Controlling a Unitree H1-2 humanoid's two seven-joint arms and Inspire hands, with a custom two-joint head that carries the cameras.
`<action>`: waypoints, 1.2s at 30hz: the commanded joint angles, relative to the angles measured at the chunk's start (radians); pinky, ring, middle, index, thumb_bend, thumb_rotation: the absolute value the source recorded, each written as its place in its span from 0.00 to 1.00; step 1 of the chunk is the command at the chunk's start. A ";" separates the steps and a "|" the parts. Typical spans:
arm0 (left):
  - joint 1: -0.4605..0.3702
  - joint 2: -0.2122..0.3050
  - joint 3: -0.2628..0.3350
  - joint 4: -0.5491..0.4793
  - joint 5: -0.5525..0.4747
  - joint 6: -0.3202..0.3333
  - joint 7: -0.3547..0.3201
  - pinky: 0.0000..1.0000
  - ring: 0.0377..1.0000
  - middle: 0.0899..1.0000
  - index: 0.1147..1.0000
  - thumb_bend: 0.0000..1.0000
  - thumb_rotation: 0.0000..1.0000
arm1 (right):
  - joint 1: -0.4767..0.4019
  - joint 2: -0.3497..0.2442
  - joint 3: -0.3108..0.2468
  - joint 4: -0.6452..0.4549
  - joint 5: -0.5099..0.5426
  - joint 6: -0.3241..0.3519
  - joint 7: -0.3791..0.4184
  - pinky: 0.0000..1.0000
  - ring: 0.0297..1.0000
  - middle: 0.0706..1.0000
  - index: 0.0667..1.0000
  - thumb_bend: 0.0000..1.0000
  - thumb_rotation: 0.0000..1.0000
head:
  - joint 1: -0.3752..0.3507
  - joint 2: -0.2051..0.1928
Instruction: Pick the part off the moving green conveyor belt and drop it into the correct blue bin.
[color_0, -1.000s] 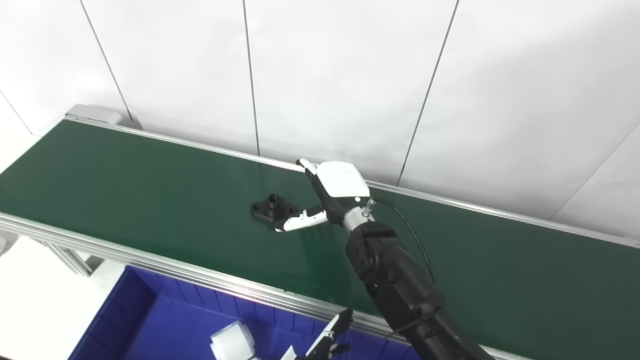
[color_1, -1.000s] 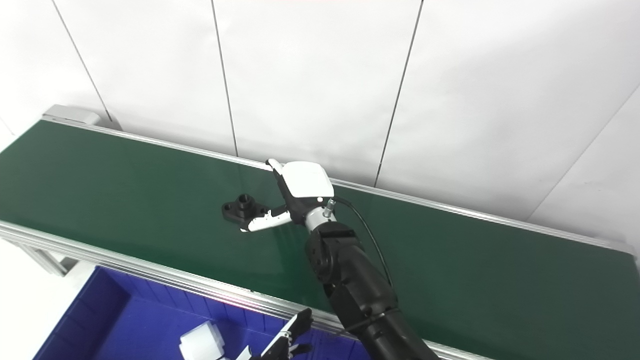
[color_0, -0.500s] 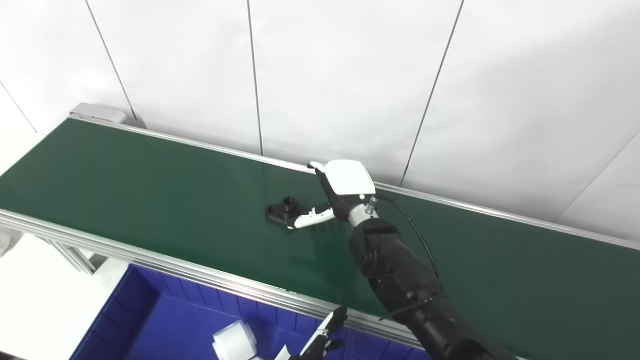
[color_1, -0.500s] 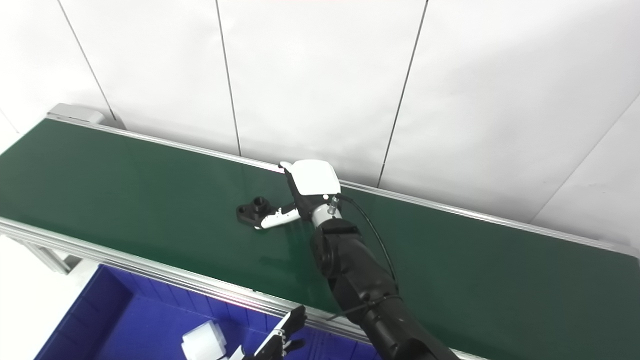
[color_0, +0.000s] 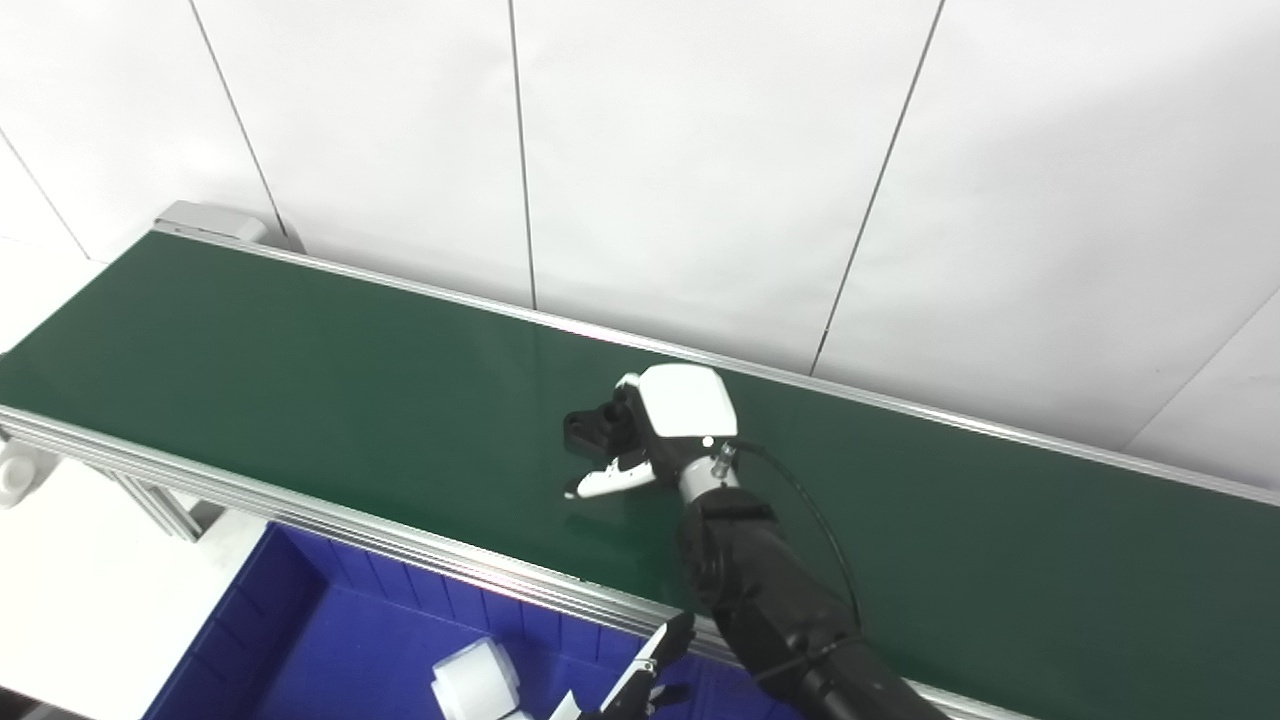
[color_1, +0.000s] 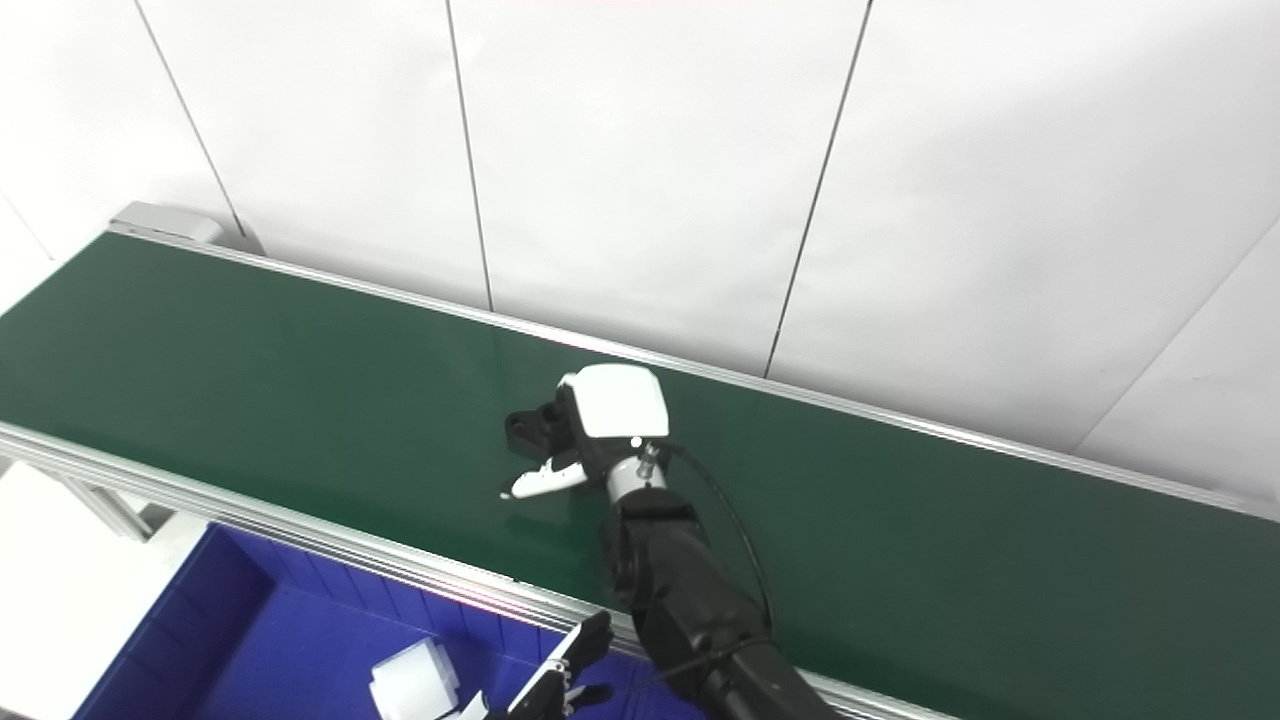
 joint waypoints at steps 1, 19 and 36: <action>0.061 -0.056 -0.104 -0.049 0.042 -0.016 -0.025 0.90 1.00 1.00 1.00 0.89 0.82 | -0.010 0.012 0.006 -0.020 -0.007 0.010 -0.014 0.16 0.22 0.35 0.71 0.91 0.64 | 0.001 0.001; 0.060 -0.053 -0.130 -0.046 0.065 -0.017 0.021 0.91 1.00 1.00 1.00 0.87 0.82 | 0.015 -0.003 0.091 0.186 0.022 -0.110 -0.207 0.07 0.10 0.16 0.45 0.52 0.12 | 0.025 0.000; 0.066 -0.020 -0.133 -0.075 0.035 0.019 0.018 0.90 1.00 1.00 1.00 0.88 0.81 | 0.045 -0.019 0.065 0.113 0.055 -0.088 -0.170 0.08 0.11 0.18 0.45 0.52 0.11 | 0.002 0.009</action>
